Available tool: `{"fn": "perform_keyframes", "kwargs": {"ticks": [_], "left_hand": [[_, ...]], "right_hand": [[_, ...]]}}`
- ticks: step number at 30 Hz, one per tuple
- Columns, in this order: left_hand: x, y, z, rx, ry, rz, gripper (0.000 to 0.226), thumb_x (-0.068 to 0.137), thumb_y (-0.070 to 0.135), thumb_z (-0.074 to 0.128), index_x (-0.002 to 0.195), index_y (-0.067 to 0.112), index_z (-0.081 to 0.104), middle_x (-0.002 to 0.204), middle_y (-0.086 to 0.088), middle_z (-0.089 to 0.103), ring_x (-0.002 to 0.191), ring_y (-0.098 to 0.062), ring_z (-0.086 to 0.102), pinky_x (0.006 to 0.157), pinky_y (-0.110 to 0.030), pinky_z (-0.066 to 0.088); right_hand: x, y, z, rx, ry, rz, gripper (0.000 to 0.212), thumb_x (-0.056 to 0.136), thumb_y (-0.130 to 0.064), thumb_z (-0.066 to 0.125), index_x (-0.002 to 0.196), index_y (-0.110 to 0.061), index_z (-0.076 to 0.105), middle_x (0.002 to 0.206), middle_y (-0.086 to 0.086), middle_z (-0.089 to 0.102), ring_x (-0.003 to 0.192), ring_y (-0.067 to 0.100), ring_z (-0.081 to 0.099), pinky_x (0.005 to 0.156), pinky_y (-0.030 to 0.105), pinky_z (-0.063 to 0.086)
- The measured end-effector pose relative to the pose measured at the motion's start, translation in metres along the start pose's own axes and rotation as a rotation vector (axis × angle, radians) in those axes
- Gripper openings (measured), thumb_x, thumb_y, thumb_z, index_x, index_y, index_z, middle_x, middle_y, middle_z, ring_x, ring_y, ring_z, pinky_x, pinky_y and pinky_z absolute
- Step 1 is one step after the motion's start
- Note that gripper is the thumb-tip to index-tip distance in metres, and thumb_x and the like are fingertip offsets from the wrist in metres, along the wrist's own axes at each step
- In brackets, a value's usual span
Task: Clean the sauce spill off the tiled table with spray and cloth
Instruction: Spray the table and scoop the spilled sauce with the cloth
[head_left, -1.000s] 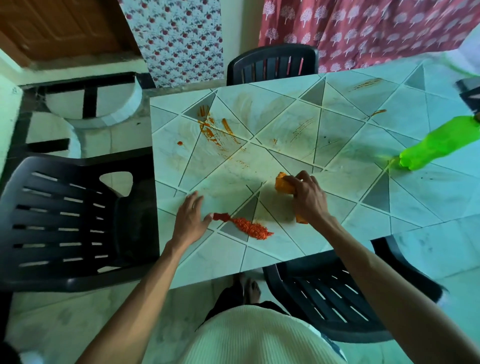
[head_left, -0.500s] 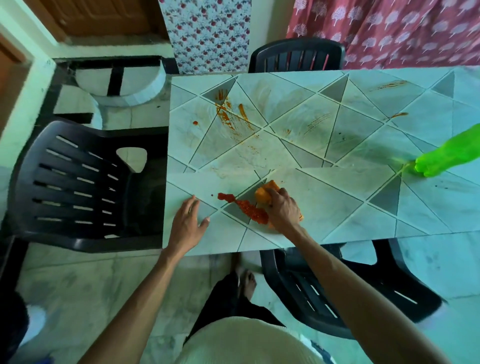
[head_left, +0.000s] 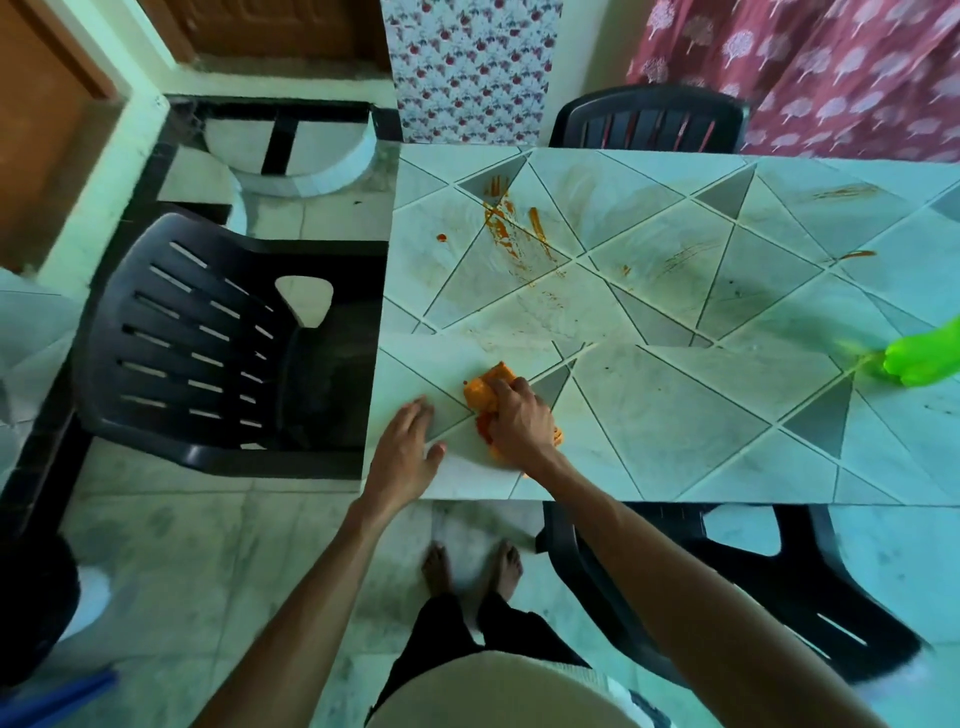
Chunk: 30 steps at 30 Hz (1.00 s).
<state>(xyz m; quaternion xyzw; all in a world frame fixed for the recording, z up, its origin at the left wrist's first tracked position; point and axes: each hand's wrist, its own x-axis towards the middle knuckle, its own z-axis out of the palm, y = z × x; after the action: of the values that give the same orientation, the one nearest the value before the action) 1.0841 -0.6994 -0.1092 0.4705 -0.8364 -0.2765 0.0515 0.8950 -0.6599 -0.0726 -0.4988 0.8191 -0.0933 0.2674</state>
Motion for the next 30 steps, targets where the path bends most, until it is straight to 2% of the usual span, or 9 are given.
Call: {"fn": "perform_keyframes", "kwargs": {"ticks": [3, 11, 16, 19, 22, 24, 28, 30], "left_hand": [[0.0, -0.002, -0.003, -0.016, -0.008, 0.013, 0.06, 0.095, 0.021, 0.061, 0.147, 0.002, 0.039, 0.158, -0.01, 0.029, 0.147, -0.025, 0.024, 0.117, -0.026, 0.014], [-0.002, -0.014, -0.01, -0.034, -0.036, 0.071, 0.056, 0.096, 0.017, 0.06, 0.146, 0.001, 0.04, 0.159, -0.009, 0.028, 0.148, -0.024, 0.024, 0.119, -0.029, 0.019], [-0.01, -0.027, -0.013, -0.043, -0.032, 0.085, 0.056, 0.095, 0.011, 0.06, 0.146, 0.002, 0.04, 0.158, -0.009, 0.03, 0.148, -0.025, 0.024, 0.121, -0.031, 0.02], [-0.013, -0.032, -0.013, -0.055, -0.034, 0.089, 0.058, 0.096, 0.014, 0.059, 0.148, 0.004, 0.037, 0.159, -0.008, 0.028, 0.149, -0.023, 0.021, 0.121, -0.031, 0.019], [-0.013, -0.034, -0.014, -0.045, -0.038, 0.103, 0.06, 0.095, 0.017, 0.06, 0.149, 0.003, 0.036, 0.159, -0.009, 0.027, 0.148, -0.024, 0.022, 0.121, -0.032, 0.018], [-0.013, -0.033, -0.014, -0.048, -0.043, 0.101, 0.061, 0.095, 0.018, 0.061, 0.149, 0.004, 0.036, 0.159, -0.01, 0.028, 0.148, -0.025, 0.022, 0.121, -0.032, 0.017], [-0.012, -0.028, -0.016, -0.093, -0.02, 0.066, 0.057, 0.094, 0.02, 0.062, 0.146, 0.007, 0.041, 0.156, -0.01, 0.032, 0.146, -0.025, 0.027, 0.12, -0.035, 0.024], [-0.01, -0.025, -0.016, -0.094, -0.01, 0.058, 0.054, 0.095, 0.02, 0.061, 0.144, 0.008, 0.043, 0.155, -0.01, 0.034, 0.144, -0.026, 0.028, 0.119, -0.035, 0.024]], "right_hand": [[-0.001, 0.0, 0.0, -0.007, -0.008, -0.011, 0.063, 0.089, -0.03, 0.068, 0.148, -0.025, 0.044, 0.134, 0.014, 0.053, 0.109, 0.04, 0.06, 0.09, 0.045, 0.05], [-0.019, -0.011, 0.012, -0.042, -0.003, -0.07, 0.061, 0.087, -0.033, 0.071, 0.144, -0.032, 0.049, 0.13, 0.01, 0.057, 0.113, 0.04, 0.057, 0.088, 0.045, 0.049], [-0.026, -0.021, 0.013, -0.081, -0.075, -0.103, 0.067, 0.085, -0.031, 0.073, 0.146, -0.034, 0.046, 0.132, 0.007, 0.054, 0.118, 0.038, 0.053, 0.09, 0.045, 0.047], [-0.029, -0.021, 0.003, -0.007, -0.089, -0.124, 0.064, 0.084, -0.018, 0.071, 0.143, -0.029, 0.052, 0.123, 0.01, 0.057, 0.112, 0.036, 0.057, 0.083, 0.042, 0.048], [-0.033, -0.015, -0.011, 0.09, -0.009, -0.117, 0.067, 0.073, 0.002, 0.064, 0.135, -0.022, 0.061, 0.114, 0.012, 0.059, 0.104, 0.036, 0.06, 0.077, 0.042, 0.053], [-0.037, -0.008, -0.022, 0.118, 0.058, -0.109, 0.065, 0.069, 0.002, 0.067, 0.131, -0.019, 0.064, 0.112, 0.01, 0.06, 0.1, 0.034, 0.06, 0.077, 0.041, 0.053], [-0.042, 0.007, -0.046, 0.173, 0.166, -0.111, 0.052, 0.075, -0.012, 0.062, 0.126, -0.019, 0.068, 0.109, 0.008, 0.063, 0.095, 0.028, 0.06, 0.078, 0.035, 0.048], [-0.044, 0.017, -0.055, 0.178, 0.202, -0.092, 0.05, 0.078, -0.004, 0.067, 0.127, -0.019, 0.068, 0.109, 0.008, 0.063, 0.095, 0.027, 0.06, 0.079, 0.033, 0.046]]}}
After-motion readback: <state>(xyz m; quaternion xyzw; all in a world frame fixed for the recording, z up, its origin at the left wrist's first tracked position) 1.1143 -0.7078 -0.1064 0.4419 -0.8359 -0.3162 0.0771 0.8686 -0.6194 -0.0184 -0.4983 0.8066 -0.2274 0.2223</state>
